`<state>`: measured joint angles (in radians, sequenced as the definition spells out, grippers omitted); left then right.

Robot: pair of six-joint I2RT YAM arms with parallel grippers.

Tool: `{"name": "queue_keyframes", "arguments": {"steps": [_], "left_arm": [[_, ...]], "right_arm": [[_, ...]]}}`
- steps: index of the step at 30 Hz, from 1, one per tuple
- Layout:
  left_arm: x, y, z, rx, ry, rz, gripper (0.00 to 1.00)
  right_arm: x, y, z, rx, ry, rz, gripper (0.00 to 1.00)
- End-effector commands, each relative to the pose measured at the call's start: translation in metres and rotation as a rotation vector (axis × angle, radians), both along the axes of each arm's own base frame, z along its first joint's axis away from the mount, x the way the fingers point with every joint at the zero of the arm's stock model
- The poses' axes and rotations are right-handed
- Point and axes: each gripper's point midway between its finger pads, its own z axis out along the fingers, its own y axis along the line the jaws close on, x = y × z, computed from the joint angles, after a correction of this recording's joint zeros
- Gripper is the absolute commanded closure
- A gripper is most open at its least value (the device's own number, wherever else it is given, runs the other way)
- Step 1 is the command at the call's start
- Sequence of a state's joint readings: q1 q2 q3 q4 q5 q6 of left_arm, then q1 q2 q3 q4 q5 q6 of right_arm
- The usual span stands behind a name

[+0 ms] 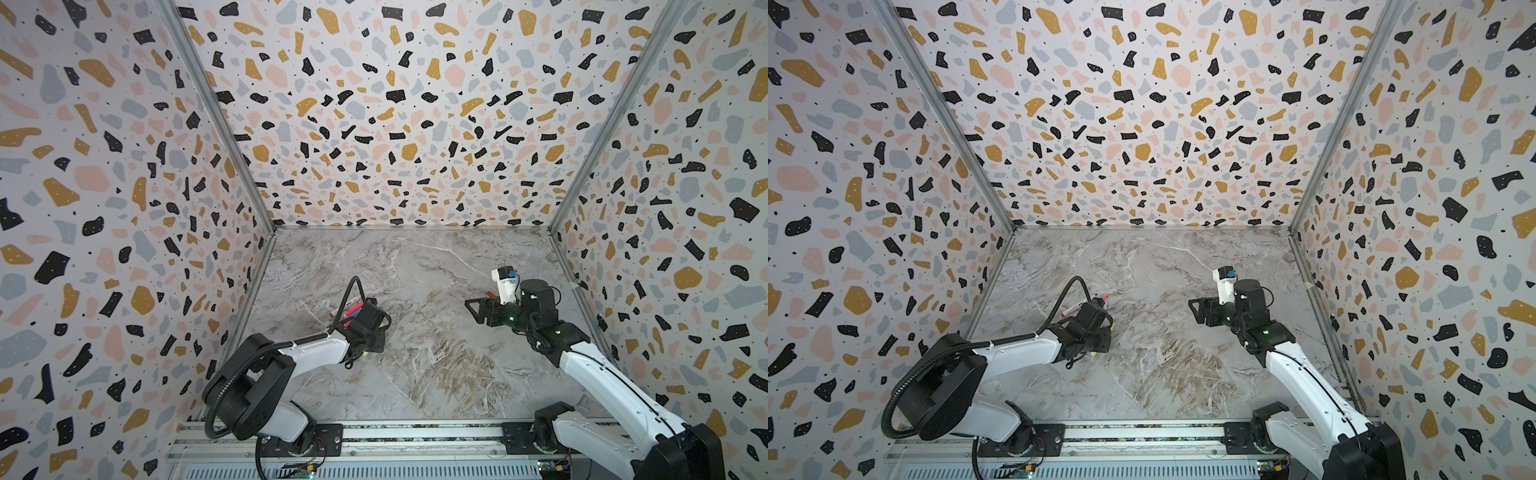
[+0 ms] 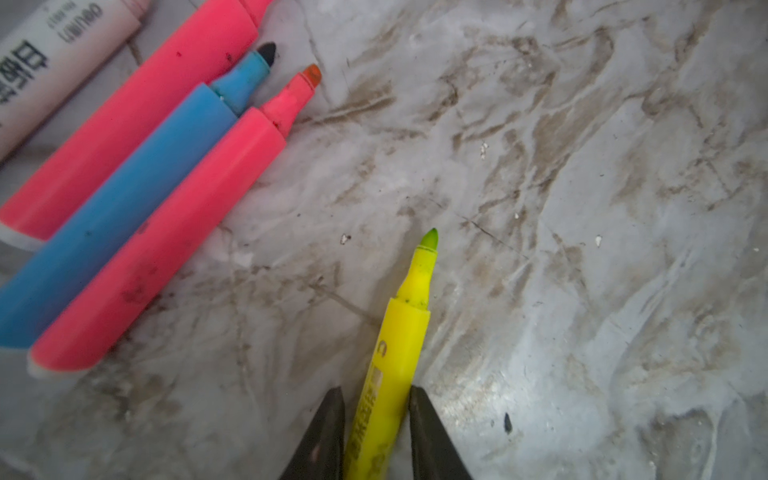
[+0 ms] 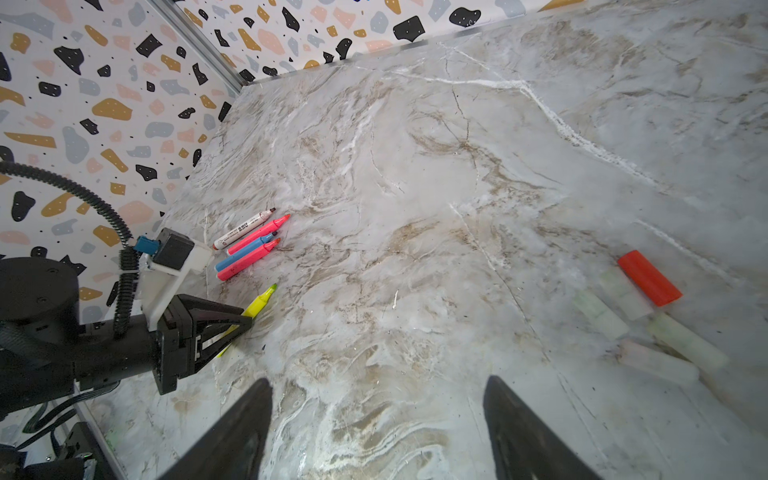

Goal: Insert the pens into the pen caps
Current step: 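Lift the yellow highlighter with the left gripper while the right gripper approaches it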

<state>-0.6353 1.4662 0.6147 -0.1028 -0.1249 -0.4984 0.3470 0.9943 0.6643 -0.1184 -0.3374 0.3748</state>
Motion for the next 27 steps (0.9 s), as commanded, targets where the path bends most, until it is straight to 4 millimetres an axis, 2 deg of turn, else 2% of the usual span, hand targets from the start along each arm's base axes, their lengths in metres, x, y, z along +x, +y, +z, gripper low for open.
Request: {"name": "queue_keyframes", "arguments": {"steps": [1, 6, 10, 14, 16, 20, 24, 27], "left_arm": [[-0.005, 0.007, 0.001, 0.027, 0.012, 0.015, 0.71], [-0.012, 0.01, -0.005, 0.046, 0.032, 0.009, 0.65], [-0.022, 0.005, -0.015, 0.061, 0.052, -0.013, 0.66], [-0.028, 0.0, -0.023, 0.052, 0.068, -0.033, 0.75], [-0.032, -0.006, -0.028, 0.028, 0.085, -0.067, 0.84], [-0.037, -0.02, -0.03, -0.025, 0.098, -0.123, 0.87], [-0.036, -0.041, -0.013, -0.143, 0.061, -0.182, 0.87], [-0.037, -0.065, 0.018, -0.294, -0.015, -0.256, 0.87]], "right_arm": [[-0.001, 0.0, 0.01, 0.023, -0.03, -0.002, 0.2], [-0.001, -0.004, 0.009, 0.029, -0.032, -0.016, 0.2], [0.0, -0.006, 0.007, 0.032, -0.025, -0.026, 0.2], [0.0, -0.007, 0.007, 0.036, -0.023, -0.031, 0.2], [0.0, -0.007, 0.005, 0.034, -0.019, -0.031, 0.2], [-0.001, -0.007, 0.001, 0.032, -0.005, -0.031, 0.2], [-0.007, 0.002, -0.003, 0.067, 0.01, 0.024, 0.2], [-0.027, 0.028, -0.008, 0.164, 0.041, 0.173, 0.2]]}}
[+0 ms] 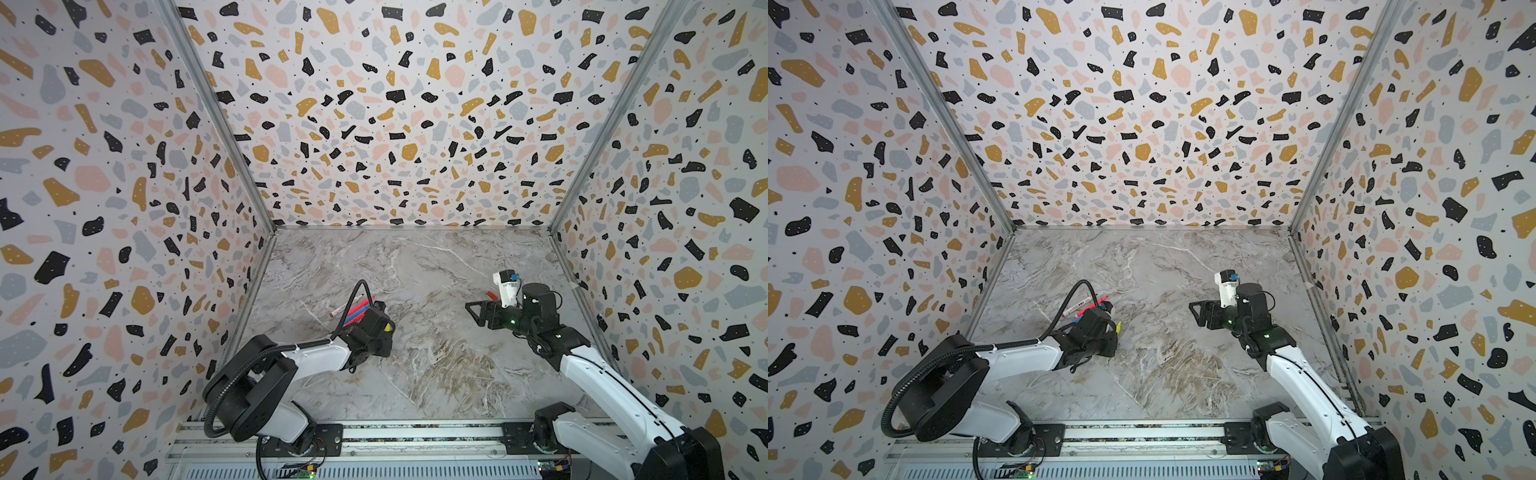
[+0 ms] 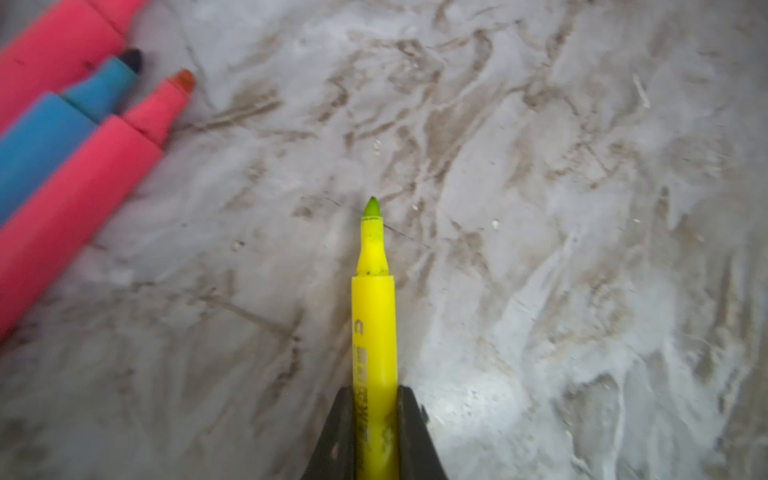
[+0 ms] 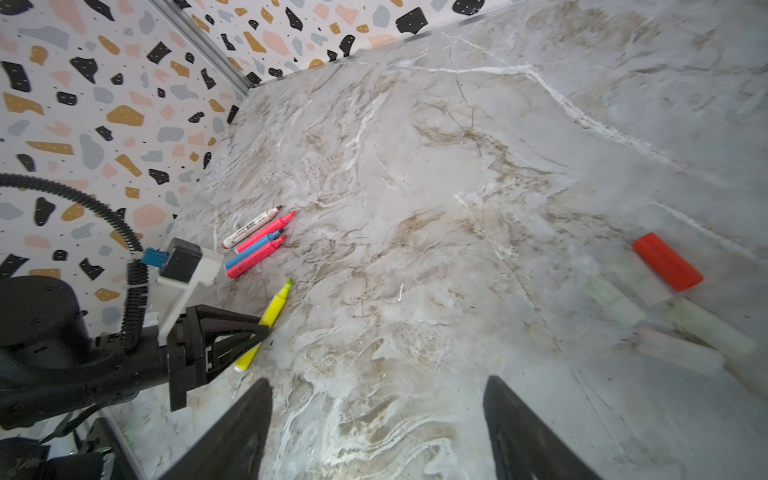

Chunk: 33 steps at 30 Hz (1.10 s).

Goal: Insert the pens into the pen caps
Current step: 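Lift the yellow highlighter with the left gripper while the right gripper approaches it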

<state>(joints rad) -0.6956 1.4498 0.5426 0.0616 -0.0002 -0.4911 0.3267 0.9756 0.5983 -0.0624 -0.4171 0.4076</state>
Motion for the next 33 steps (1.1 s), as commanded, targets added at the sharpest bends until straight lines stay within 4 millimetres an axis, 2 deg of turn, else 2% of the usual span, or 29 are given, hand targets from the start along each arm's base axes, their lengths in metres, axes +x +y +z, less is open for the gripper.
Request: {"name": "queue_keyframes", "arguments": {"steps": [1, 6, 9, 11, 20, 33], "left_arm": [[-0.02, -0.031, 0.027, -0.188, -0.019, -0.136, 0.87], [-0.024, -0.051, 0.088, -0.443, -0.192, -0.188, 0.86], [-0.031, -0.055, 0.111, -0.567, -0.252, -0.202, 0.86], [-0.035, -0.056, 0.123, -0.634, -0.283, -0.197, 0.86], [-0.053, -0.061, 0.142, -0.714, -0.373, -0.201, 0.87], [-0.059, -0.065, 0.145, -0.728, -0.391, -0.194, 0.89]], "right_arm": [[-0.024, 0.031, 0.0, 0.124, 0.027, 0.176, 0.2], [-0.05, 0.063, -0.002, 0.284, 0.061, 0.321, 0.23], [-0.064, 0.082, 0.007, 0.347, 0.073, 0.44, 0.26], [-0.065, 0.093, 0.007, 0.346, 0.087, 0.469, 0.29], [-0.063, 0.122, 0.015, 0.398, 0.084, 0.497, 0.38], [-0.066, 0.15, 0.021, 0.406, 0.09, 0.537, 0.46]]}}
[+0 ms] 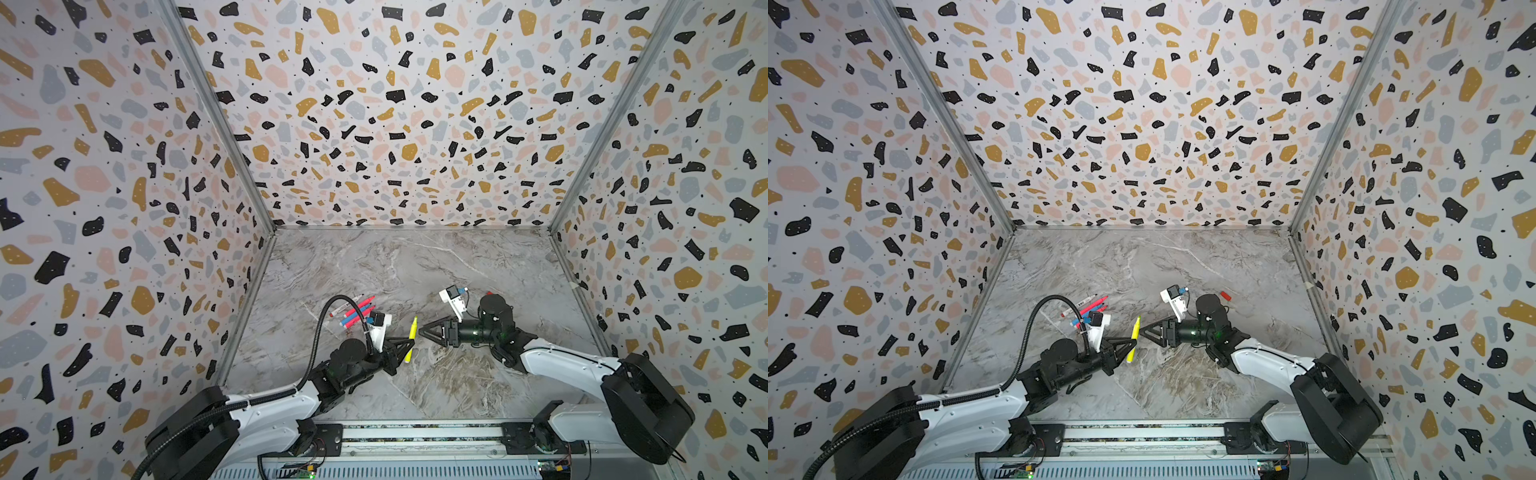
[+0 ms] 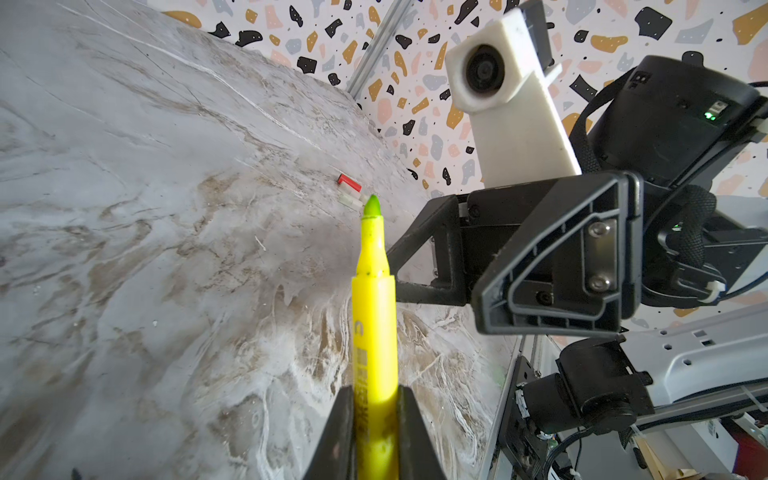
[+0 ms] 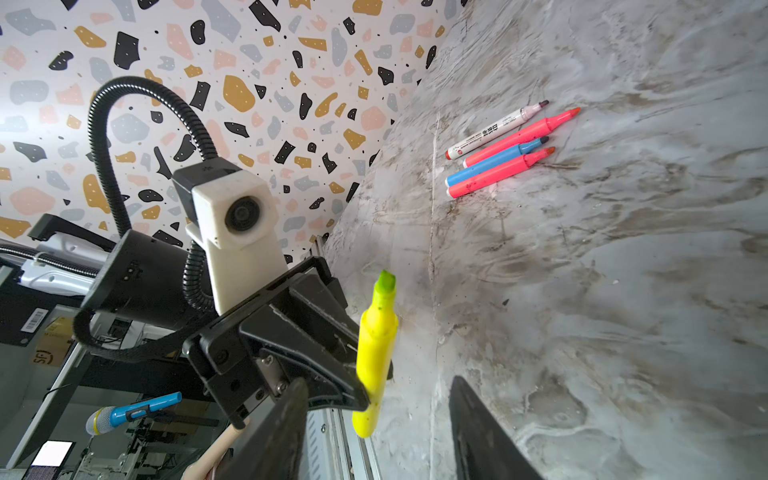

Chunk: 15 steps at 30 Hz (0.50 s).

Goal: Insert the pens into the pen caps
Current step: 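Lift the yellow highlighter with the left gripper while the right gripper approaches it, then hold the highlighter upright in the left gripper while the right gripper withdraws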

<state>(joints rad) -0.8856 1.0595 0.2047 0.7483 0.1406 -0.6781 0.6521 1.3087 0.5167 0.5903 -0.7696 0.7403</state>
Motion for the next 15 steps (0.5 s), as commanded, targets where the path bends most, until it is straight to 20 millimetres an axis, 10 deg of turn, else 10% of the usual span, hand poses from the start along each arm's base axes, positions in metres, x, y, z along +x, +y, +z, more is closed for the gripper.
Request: {"name": "queue_keyframes", "arguments": {"steps": [1, 10, 15], "left_arm": [[0.001, -0.003, 0.016, -0.051, -0.044, 0.009, 0.89], [-0.004, -0.012, 0.014, -0.024, -0.051, -0.006, 0.89], [-0.005, -0.014, 0.013, -0.014, -0.054, -0.002, 0.89]], "right_arm": [[0.005, 0.01, 0.023, 0.045, -0.051, 0.004, 0.46], [0.004, 0.021, 0.014, 0.043, -0.034, 0.012, 0.52], [0.001, 0.025, 0.012, 0.046, -0.028, 0.027, 0.71]]}}
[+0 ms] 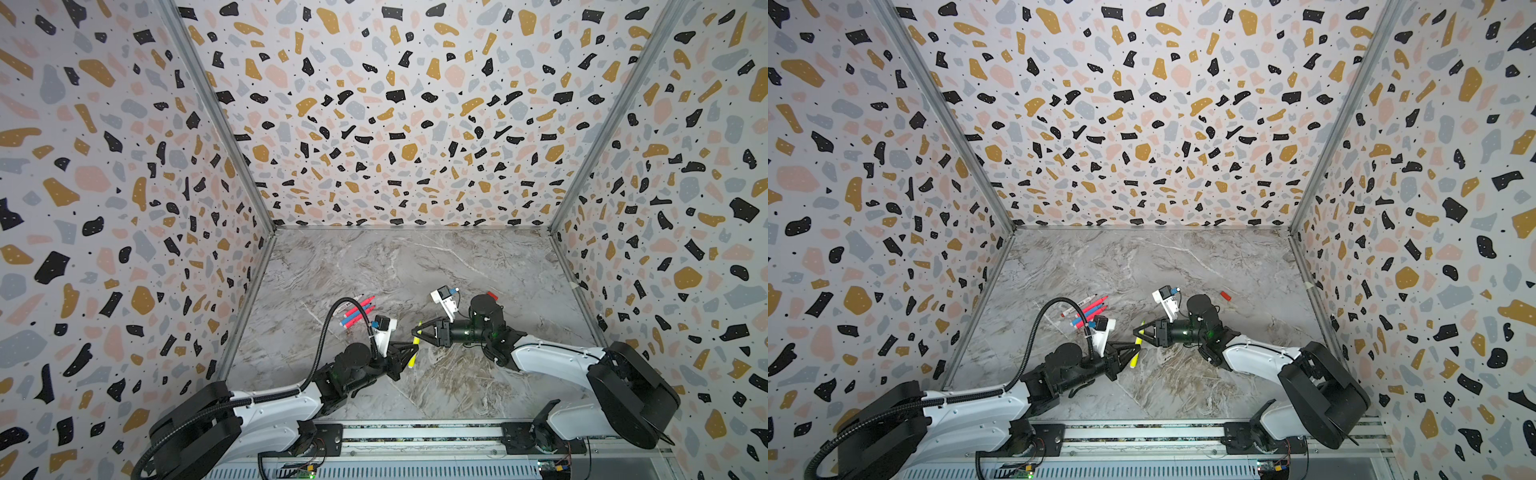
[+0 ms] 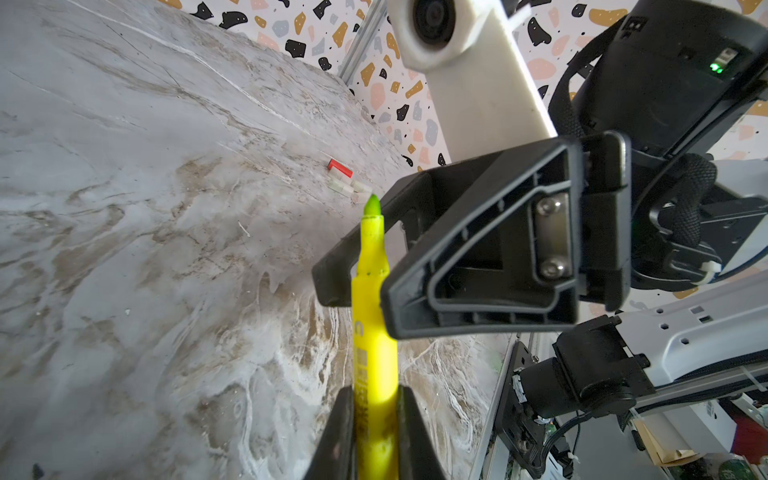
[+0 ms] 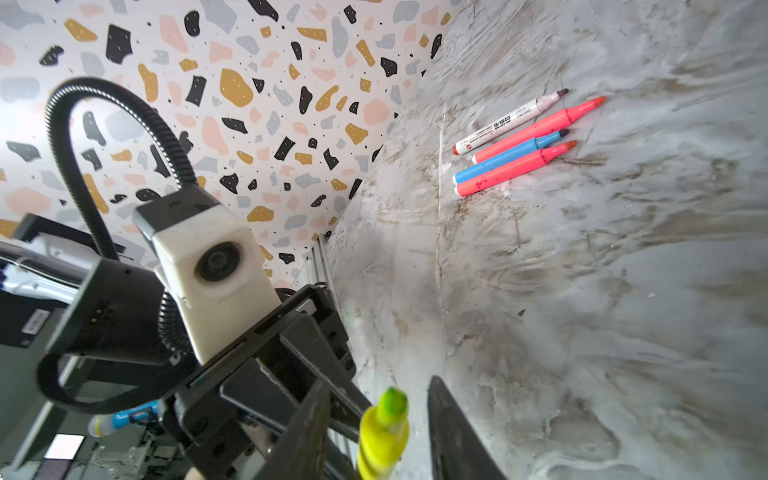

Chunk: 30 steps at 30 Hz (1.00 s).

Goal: Insert the pens into the pen caps
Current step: 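Hold the highlighter upright in the left gripper while the right gripper withdraws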

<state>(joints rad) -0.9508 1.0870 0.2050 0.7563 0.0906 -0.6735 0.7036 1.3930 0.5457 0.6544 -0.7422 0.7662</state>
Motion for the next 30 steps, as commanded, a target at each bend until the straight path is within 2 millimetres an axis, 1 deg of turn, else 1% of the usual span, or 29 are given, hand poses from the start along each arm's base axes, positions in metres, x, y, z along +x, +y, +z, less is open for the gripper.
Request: {"name": "queue_keyframes", "arguments": {"steps": [1, 3, 5, 10, 11, 13, 14, 17, 21, 23, 25, 26, 27, 28, 29, 30], "left_arm": [[0.005, -0.005, 0.019, -0.035, -0.053, 0.014, 0.9], [0.005, -0.006, 0.019, -0.029, -0.055, 0.008, 0.89], [0.005, -0.008, 0.018, -0.019, -0.055, 0.001, 0.86], [0.006, -0.014, 0.011, 0.019, -0.039, -0.011, 0.59], [0.006, -0.015, 0.01, 0.021, -0.036, -0.013, 0.57], [0.005, -0.017, 0.009, 0.028, -0.034, -0.018, 0.56], [0.005, -0.018, 0.008, 0.03, -0.032, -0.02, 0.56], [0.005, -0.019, 0.008, 0.033, -0.031, -0.02, 0.62], [0.005, -0.017, 0.007, 0.037, -0.034, -0.013, 0.71], [0.006, -0.016, 0.009, 0.035, -0.037, -0.006, 0.79], [0.008, -0.014, 0.008, 0.047, -0.036, 0.01, 0.89], [0.008, -0.013, 0.007, 0.052, -0.034, 0.017, 0.94], [0.01, -0.011, 0.006, 0.058, -0.034, 0.029, 0.99], [0.011, -0.009, 0.006, 0.063, -0.032, 0.041, 1.0], [0.012, -0.007, 0.005, 0.068, -0.03, 0.054, 1.0], [0.013, -0.005, 0.004, 0.072, -0.029, 0.062, 1.0]], "right_arm": [[0.002, 0.005, 0.018, 0.044, -0.041, 0.005, 0.76], [0.003, 0.005, 0.017, 0.041, -0.042, 0.002, 0.83], [0.003, 0.005, 0.018, 0.038, -0.045, 0.003, 0.88], [0.004, 0.004, 0.02, 0.038, -0.062, -0.006, 0.9], [0.004, 0.004, 0.021, 0.039, -0.065, -0.006, 0.91], [0.004, 0.004, 0.022, 0.042, -0.07, -0.007, 0.91], [0.003, 0.004, 0.023, 0.042, -0.071, -0.006, 0.91], [0.004, 0.003, 0.025, 0.044, -0.078, -0.009, 0.91], [0.003, 0.003, 0.026, 0.046, -0.082, -0.007, 0.91], [0.002, 0.003, 0.027, 0.047, -0.084, -0.007, 0.91], [0.001, 0.002, 0.025, 0.041, -0.083, -0.006, 0.9], [0.001, 0.002, 0.024, 0.037, -0.082, -0.007, 0.87], [0.001, 0.002, 0.023, 0.036, -0.082, -0.005, 0.77], [0.0, 0.001, 0.023, 0.036, -0.085, -0.006, 0.64], [-0.001, 0.0, 0.025, 0.04, -0.092, -0.007, 0.49], [0.0, -0.001, 0.027, 0.041, -0.105, -0.013, 0.4]]}}
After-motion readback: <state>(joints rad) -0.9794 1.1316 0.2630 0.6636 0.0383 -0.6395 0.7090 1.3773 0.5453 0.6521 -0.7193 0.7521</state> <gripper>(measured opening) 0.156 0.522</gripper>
